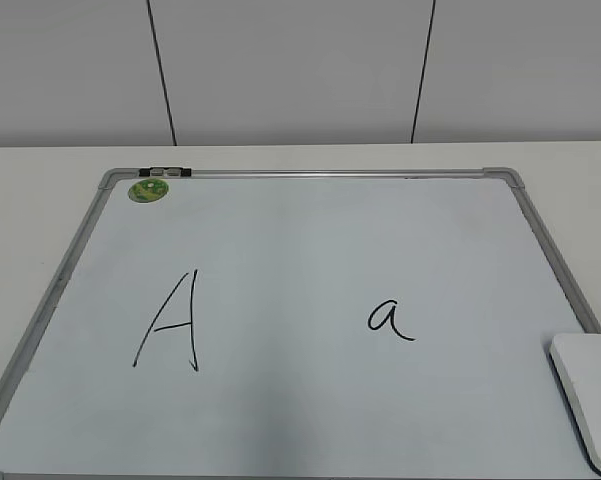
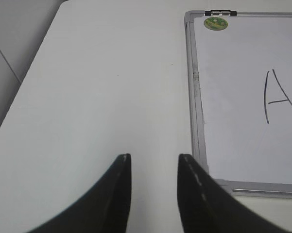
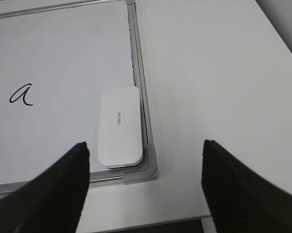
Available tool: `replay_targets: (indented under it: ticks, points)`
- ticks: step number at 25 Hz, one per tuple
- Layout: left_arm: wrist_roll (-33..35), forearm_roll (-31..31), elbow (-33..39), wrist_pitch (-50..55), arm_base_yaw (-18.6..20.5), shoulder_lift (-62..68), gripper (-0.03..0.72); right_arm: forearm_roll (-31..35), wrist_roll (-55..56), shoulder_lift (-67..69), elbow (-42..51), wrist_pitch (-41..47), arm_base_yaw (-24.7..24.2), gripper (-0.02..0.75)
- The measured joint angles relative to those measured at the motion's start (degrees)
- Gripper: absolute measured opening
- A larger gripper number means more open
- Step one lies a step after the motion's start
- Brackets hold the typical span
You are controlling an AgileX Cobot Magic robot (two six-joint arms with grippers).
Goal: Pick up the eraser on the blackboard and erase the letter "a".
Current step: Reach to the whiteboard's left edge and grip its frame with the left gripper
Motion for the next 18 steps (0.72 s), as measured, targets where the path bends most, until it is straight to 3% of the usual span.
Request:
replay_targets:
  ticks: [18]
  points:
    - [0.0, 1.9, -0.1, -0.5, 0.0, 0.3, 0.232, 0.0, 0.0, 0.0, 0.0, 0.0, 0.0, 0.534]
